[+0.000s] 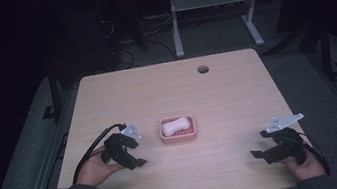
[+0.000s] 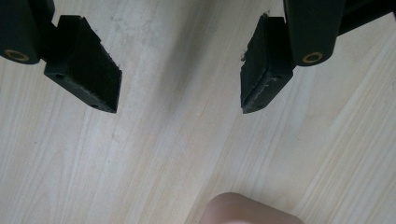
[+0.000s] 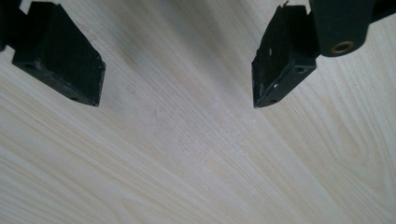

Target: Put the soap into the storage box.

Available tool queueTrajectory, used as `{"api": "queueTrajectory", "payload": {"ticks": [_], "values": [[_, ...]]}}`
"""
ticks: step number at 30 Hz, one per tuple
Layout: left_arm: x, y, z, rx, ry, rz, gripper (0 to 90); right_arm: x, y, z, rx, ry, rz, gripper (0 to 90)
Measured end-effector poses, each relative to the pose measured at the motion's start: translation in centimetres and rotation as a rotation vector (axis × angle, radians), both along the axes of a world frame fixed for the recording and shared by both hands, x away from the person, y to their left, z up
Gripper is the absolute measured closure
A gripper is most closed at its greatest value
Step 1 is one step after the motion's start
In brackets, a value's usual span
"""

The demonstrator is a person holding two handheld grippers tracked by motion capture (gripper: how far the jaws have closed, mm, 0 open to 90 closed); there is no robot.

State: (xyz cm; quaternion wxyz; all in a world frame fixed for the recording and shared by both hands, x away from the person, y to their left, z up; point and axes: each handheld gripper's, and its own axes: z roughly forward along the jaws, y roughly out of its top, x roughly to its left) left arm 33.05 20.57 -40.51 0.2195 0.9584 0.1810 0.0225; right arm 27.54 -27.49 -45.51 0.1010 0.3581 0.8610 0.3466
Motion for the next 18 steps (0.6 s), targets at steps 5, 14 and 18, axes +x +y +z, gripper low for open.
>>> {"api": "queueTrajectory", "payload": {"ticks": [5, 14, 18], "values": [[-0.3, 0.4, -0.1, -0.001, -0.006, 0.003, 28.0, 0.0, 0.1, 0.0, -0.001, 0.005, -0.002, 17.1], [-1.3, 1.4, -0.9, -0.008, -0.007, 0.017, 27.4, -0.1, 0.0, 0.0, -0.003, 0.006, -0.006, 16.9], [-1.7, 1.7, -1.2, -0.012, -0.005, 0.021, 27.4, -0.1, 0.1, 0.0, -0.004, 0.008, -0.008, 16.8]]}}
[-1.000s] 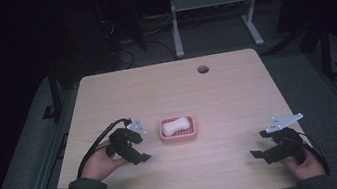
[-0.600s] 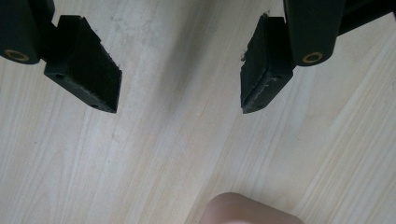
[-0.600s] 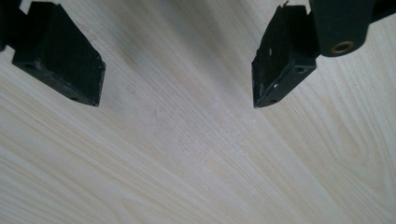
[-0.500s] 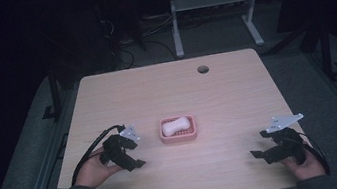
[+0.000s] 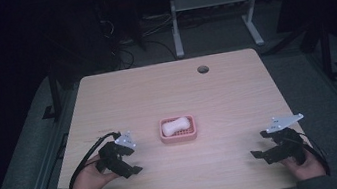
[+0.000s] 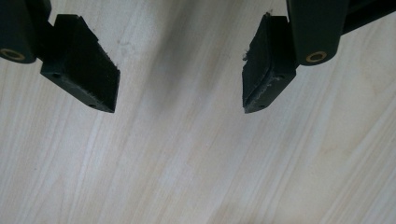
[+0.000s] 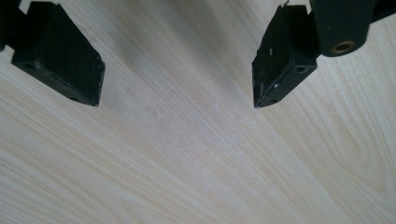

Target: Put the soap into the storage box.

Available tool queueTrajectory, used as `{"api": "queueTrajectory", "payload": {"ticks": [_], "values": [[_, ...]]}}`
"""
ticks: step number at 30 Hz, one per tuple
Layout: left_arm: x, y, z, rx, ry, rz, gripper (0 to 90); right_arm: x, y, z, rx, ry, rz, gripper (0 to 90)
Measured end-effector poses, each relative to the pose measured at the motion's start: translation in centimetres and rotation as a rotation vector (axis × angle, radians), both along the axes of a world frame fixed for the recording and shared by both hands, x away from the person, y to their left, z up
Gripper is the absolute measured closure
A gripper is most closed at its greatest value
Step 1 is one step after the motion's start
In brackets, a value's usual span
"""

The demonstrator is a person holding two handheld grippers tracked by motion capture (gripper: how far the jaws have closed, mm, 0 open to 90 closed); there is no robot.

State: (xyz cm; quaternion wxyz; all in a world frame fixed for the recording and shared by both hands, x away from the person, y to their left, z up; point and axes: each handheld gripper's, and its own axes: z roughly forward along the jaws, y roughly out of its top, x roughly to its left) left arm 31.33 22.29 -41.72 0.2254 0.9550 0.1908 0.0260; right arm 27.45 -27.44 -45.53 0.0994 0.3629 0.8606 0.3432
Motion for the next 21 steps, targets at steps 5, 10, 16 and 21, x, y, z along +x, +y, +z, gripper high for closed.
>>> {"api": "queueTrajectory", "payload": {"ticks": [5, 10, 16, 21], "values": [[-0.3, 0.4, -0.4, -0.010, 0.004, 0.006, 27.3, 0.0, 0.0, -0.1, -0.001, -0.001, 0.005, 16.7], [-0.7, 0.8, -0.6, -0.009, 0.004, 0.005, 27.4, 0.0, 0.0, -0.1, -0.001, -0.002, 0.004, 16.7], [-1.5, 1.7, -1.3, -0.017, 0.005, 0.020, 27.4, 0.0, 0.0, -0.1, -0.004, -0.001, 0.009, 16.8], [-1.9, 2.1, -1.5, -0.036, 0.011, 0.035, 27.3, -0.1, 0.1, -0.1, -0.004, 0.000, 0.010, 16.8]]}}
